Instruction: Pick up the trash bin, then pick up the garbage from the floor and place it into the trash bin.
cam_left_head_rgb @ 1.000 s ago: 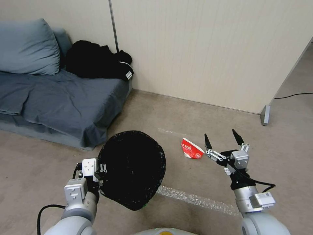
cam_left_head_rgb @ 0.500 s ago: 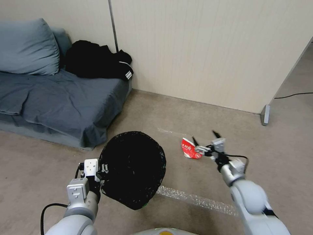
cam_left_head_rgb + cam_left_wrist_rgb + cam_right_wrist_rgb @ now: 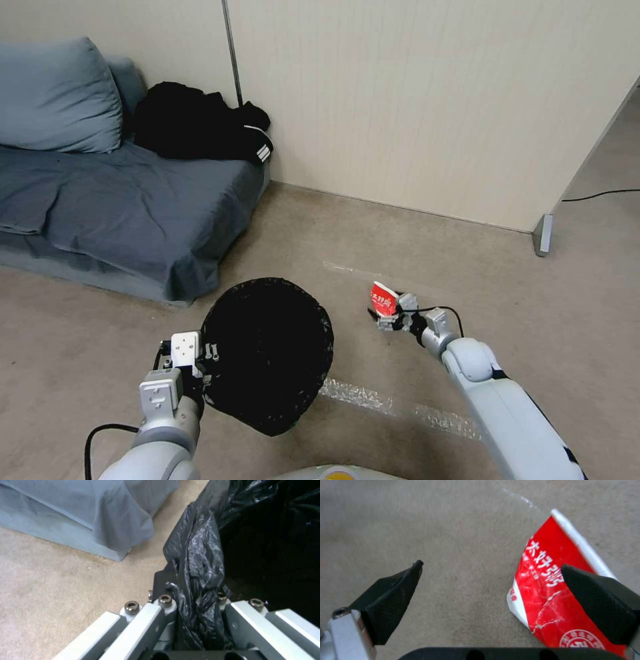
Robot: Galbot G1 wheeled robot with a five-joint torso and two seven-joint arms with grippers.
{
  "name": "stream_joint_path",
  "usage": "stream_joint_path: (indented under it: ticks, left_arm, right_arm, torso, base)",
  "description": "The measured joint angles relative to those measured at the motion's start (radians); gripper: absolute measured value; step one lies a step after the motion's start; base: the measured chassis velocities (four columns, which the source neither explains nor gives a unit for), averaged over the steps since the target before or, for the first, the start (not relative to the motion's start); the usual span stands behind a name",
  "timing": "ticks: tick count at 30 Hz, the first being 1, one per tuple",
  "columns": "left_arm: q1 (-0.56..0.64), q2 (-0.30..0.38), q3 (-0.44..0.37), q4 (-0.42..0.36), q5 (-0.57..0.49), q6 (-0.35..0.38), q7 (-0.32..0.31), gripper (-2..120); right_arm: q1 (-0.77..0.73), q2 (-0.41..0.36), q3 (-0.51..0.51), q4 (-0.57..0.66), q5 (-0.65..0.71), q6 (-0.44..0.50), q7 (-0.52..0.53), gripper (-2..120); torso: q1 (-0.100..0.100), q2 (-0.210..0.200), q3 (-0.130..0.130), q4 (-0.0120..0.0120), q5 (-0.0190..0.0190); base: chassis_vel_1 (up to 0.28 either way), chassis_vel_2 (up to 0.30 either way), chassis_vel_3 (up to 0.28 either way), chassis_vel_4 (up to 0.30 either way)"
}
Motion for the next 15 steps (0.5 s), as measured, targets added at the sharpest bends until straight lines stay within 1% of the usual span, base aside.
stream_joint_path:
  ticks: [1, 3, 4, 5, 8, 11, 15]
  left_arm:
    - [0.000, 0.000, 0.000, 0.001, 0.000, 0.000, 0.000, 3]
    - [0.002, 0.001, 0.002, 0.002, 0.000, 0.000, 0.000, 3]
    - [0.002, 0.001, 0.002, 0.002, 0.000, 0.000, 0.000, 3]
    - [0.004, 0.004, 0.002, 0.002, 0.000, 0.000, 0.000, 3]
    - [0.007, 0.007, 0.001, 0.002, 0.000, 0.000, 0.000, 3]
    - [0.008, 0.008, 0.001, 0.002, 0.000, 0.000, 0.000, 3]
    - [0.009, 0.009, 0.004, 0.002, 0.001, 0.001, 0.000, 3]
  right_arm:
    - [0.009, 0.003, 0.002, -0.019, -0.006, 0.009, -0.005, 100]
    - [0.058, 0.019, 0.018, -0.108, -0.025, 0.049, -0.026, 100]
    - [0.058, 0.019, 0.018, -0.108, -0.025, 0.049, -0.026, 100]
    - [0.093, 0.025, 0.040, -0.159, -0.037, 0.069, -0.037, 100]
    - [0.123, 0.026, 0.061, -0.190, -0.040, 0.079, -0.041, 100]
    - [0.130, 0.018, 0.072, -0.186, -0.036, 0.078, -0.041, 100]
    - [0.105, -0.004, 0.082, -0.118, -0.017, 0.056, -0.034, 100]
  torso:
    - [0.000, 0.000, 0.000, 0.0000, 0.0001]
    - [0.000, 0.000, 0.000, 0.0003, 0.0001]
    - [0.000, 0.000, 0.000, 0.0003, 0.0001]
    - [0.000, 0.000, 0.000, 0.0003, 0.0000]
    - [0.000, 0.000, 0.000, 0.0003, -0.0002]
    - [0.000, 0.000, 0.000, 0.0003, -0.0002]
    - [0.000, 0.000, 0.000, 0.0003, -0.0002]
  base:
    - [0.000, 0.000, 0.000, 0.000]
    - [0.000, 0.000, 0.000, 0.000]
    - [0.000, 0.000, 0.000, 0.000]
    - [0.000, 0.000, 0.000, 0.000]
    - [0.000, 0.000, 0.000, 0.000]
    - [0.000, 0.000, 0.000, 0.000]
    - [0.000, 0.000, 0.000, 0.000]
